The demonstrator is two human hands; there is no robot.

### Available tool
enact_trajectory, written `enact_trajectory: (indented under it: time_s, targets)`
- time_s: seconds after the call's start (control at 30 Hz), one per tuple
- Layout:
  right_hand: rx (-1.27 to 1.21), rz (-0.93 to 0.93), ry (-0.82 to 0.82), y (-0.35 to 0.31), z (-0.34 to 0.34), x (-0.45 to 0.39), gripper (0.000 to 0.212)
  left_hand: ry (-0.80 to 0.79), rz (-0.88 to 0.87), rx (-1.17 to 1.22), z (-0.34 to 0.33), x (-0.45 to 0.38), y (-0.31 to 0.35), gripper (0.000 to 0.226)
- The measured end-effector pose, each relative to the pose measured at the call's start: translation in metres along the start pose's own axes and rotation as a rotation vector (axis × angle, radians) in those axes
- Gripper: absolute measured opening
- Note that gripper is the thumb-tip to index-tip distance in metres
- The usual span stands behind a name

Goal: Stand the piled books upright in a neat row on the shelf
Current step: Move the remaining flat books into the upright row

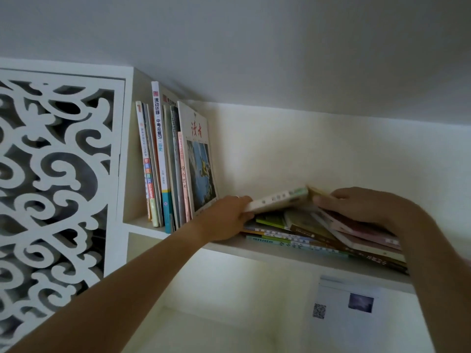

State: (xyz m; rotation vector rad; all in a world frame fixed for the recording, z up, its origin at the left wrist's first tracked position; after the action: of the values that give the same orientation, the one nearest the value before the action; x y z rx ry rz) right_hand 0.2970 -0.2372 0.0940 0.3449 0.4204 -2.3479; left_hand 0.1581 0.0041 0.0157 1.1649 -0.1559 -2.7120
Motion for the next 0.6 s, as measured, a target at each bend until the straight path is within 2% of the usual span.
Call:
enact_trajectory:
  time_s: [0.2,0.27,0.3,0.33,0.4,0.47,0.53,0.6]
  targets:
    - [0.070,-0.007,-0.006,0.004,-0.003,0.001,0.057,0.577,0.215,0.025,0.010,0.006,-0.001,0.030]
    - [0.122,0.025,0.015,-0.003,-0.011,-0.001,0.053,0.567,0.415,0.134,0.004,0.011,0.000,0.038]
    - [0.156,0.037,0.027,-0.005,-0.014,-0.002,0.051,0.531,0.572,0.235,0.007,0.017,0.007,0.044]
    - [0.181,0.048,0.044,-0.007,-0.017,-0.004,0.048,0.594,0.578,0.087,0.011,0.017,0.006,0.048]
    - [0.170,0.066,0.110,-0.009,-0.023,-0.009,0.043,0.804,0.358,-0.197,0.016,0.017,0.000,0.056]
    - [0.106,0.065,0.238,-0.016,-0.026,-0.013,0.041,0.875,0.060,-0.379,0.020,0.018,-0.004,0.075]
    - [0.065,0.060,0.377,-0.030,-0.026,-0.013,0.038,0.798,-0.098,-0.612,0.019,0.018,-0.005,0.073]
    - [0.020,0.075,0.495,-0.052,-0.026,-0.011,0.041,0.558,-0.103,-0.758,0.019,0.017,-0.005,0.049]
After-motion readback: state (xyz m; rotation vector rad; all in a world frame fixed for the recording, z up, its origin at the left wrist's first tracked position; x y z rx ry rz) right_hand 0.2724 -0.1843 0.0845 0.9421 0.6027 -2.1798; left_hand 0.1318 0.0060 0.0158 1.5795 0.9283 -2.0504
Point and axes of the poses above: each hand's wrist, its own x-axis away from the middle knuckle, its own z-axis out of the back of the hand, y = z × x, the point moved 3 cm from there along -x, towards the middle knuckle, and after that the axes turned 14 degrees about y, right-handed, at the moved point
